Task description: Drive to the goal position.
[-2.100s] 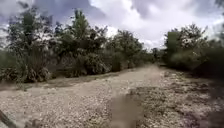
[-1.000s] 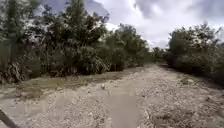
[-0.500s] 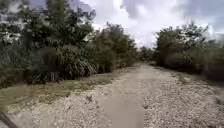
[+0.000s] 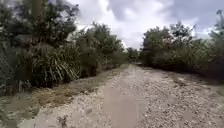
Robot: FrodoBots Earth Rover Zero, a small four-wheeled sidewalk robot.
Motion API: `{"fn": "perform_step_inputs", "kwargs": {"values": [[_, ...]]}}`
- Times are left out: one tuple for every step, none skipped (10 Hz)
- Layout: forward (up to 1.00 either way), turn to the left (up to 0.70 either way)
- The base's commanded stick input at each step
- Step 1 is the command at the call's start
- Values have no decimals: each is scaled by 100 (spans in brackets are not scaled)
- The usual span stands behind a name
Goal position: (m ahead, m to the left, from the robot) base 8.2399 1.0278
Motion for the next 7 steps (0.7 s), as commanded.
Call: {"fn": "perform_step_inputs", "kwargs": {"values": [[85, 0], [85, 0], [85, 0], [85, 0], [85, 0], [85, 0], [85, 0]]}}
